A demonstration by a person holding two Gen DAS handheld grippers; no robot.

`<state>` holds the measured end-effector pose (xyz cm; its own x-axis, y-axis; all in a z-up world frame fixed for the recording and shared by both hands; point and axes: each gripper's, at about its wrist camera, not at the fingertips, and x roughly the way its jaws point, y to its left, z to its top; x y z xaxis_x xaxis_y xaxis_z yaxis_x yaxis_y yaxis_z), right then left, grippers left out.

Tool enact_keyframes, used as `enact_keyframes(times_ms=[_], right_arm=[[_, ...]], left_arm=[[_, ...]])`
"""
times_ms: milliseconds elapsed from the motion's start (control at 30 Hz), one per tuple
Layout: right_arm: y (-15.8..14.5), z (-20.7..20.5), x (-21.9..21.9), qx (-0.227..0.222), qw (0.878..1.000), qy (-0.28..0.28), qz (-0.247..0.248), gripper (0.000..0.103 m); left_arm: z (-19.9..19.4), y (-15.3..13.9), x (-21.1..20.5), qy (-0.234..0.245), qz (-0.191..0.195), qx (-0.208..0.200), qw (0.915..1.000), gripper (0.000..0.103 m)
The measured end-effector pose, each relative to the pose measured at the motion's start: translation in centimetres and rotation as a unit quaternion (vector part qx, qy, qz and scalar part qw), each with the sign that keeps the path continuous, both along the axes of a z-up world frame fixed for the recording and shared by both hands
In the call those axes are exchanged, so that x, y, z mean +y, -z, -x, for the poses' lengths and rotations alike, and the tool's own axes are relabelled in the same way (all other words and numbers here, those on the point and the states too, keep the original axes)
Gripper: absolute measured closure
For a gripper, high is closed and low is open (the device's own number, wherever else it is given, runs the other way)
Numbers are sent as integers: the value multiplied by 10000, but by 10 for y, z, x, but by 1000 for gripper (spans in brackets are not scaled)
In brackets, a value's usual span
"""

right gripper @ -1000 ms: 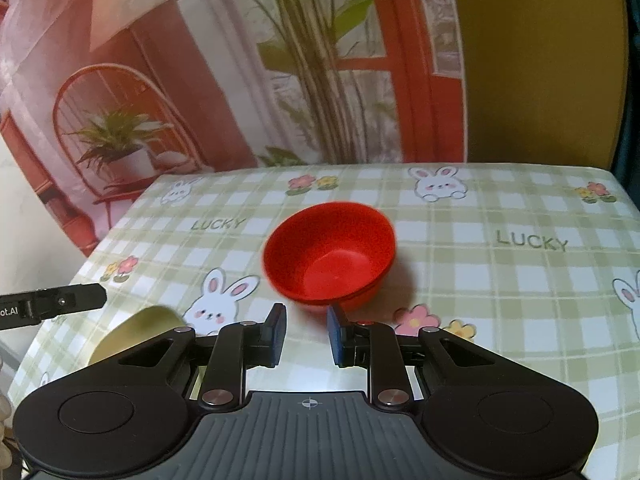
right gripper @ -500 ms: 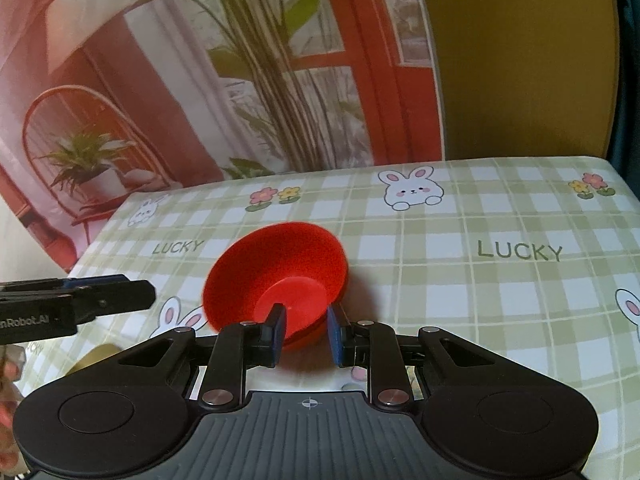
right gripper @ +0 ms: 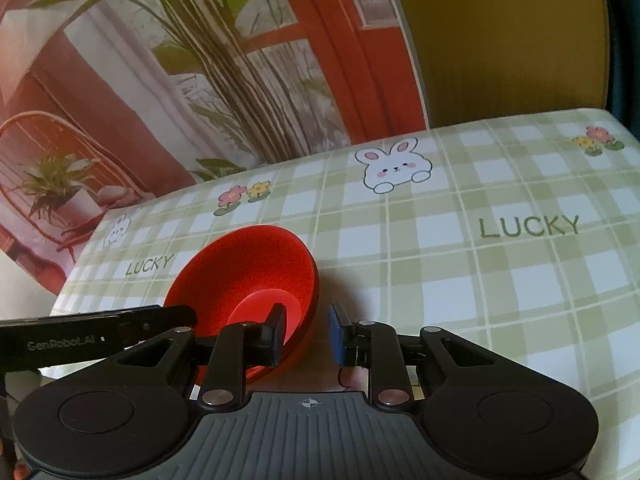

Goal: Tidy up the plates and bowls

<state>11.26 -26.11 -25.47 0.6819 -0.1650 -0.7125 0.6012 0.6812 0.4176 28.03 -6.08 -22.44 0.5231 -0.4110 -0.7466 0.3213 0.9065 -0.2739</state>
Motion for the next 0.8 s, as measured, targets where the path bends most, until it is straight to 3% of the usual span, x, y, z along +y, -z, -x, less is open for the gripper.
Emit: enact_keyframes(times_ms=[267, 433, 800], right_arm=[[2, -4, -2, -88, 9997, 91, -209, 84], [2, -4, -3, -90, 9995, 153, -244, 86], [-2, -5, 0, -74, 9994, 170, -288, 89]], left_arm=[[-4, 10, -5, -14, 88, 135, 9999, 62], [-7, 13, -5, -112, 158, 141, 9997, 87], [-4, 11, -3, -170, 83, 40, 9998, 88]])
